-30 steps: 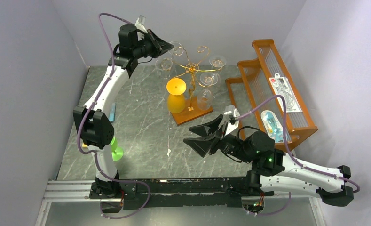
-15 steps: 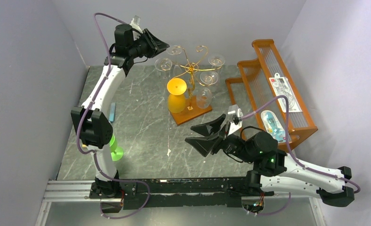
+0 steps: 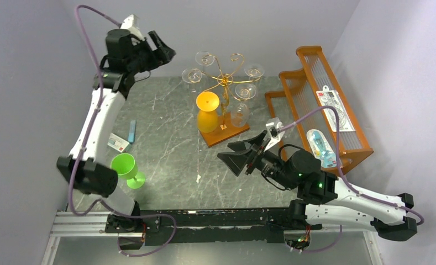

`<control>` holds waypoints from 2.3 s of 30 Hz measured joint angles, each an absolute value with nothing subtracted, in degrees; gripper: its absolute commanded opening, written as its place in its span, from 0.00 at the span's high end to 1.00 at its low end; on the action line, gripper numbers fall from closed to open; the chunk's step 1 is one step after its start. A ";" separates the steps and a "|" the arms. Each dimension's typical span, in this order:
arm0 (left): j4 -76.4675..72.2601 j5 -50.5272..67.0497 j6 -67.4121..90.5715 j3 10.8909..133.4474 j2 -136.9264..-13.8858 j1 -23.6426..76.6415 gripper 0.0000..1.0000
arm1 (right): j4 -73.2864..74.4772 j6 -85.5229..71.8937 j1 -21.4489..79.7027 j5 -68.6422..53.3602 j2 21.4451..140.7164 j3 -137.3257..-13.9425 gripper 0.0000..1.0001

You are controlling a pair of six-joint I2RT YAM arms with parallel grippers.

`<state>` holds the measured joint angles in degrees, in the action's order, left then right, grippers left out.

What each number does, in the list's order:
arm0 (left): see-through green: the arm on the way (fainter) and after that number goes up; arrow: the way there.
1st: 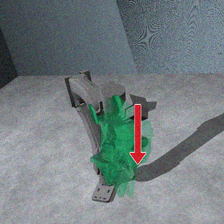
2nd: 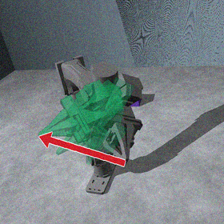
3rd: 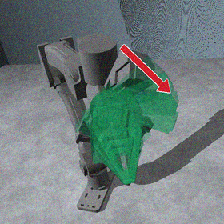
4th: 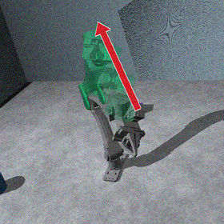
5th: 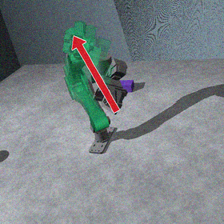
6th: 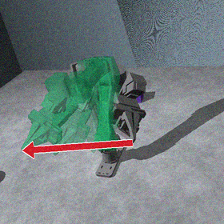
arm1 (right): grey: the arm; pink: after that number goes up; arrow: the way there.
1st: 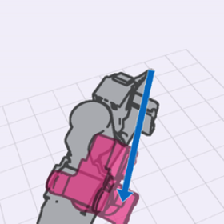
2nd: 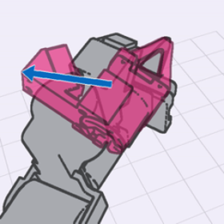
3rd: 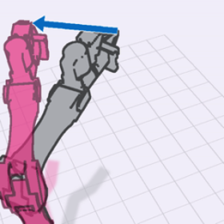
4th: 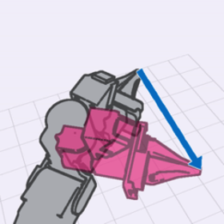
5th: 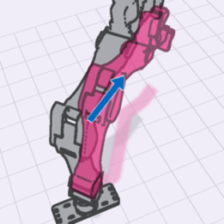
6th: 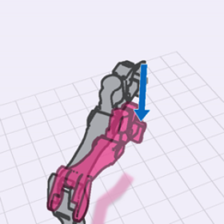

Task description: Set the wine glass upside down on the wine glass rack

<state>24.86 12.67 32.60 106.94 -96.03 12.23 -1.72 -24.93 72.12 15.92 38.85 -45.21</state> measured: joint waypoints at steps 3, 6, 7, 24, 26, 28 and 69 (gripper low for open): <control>27.59 7.09 27.24 102.96 -88.71 10.98 0.15 | 1.02 -27.18 72.12 19.20 39.66 -46.24 0.30; 31.18 2.50 23.55 98.32 -81.89 10.63 0.13 | 2.15 -28.49 72.10 20.69 40.40 -46.30 0.30; 32.29 1.80 22.48 96.01 -79.53 10.63 0.13 | 2.52 -28.77 72.10 20.93 40.99 -46.41 0.30; 50.41 -12.27 23.29 60.36 -49.71 10.63 0.39 | 6.50 -30.28 72.07 20.08 51.81 -50.94 0.32; 51.11 -13.32 24.73 58.54 -49.36 10.63 0.48 | 6.46 -30.92 72.07 19.92 52.34 -50.94 0.33; 51.92 -13.67 26.13 56.77 -49.23 10.63 0.53 | 6.48 -31.51 72.07 19.88 52.90 -50.89 0.35; 60.93 -15.79 39.42 46.02 -43.97 10.66 0.70 | 1.08 -35.46 72.07 16.88 53.34 -46.78 0.39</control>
<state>60.93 -15.79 39.42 46.02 -43.97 10.66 1.08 -35.46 72.07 16.88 53.34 -46.78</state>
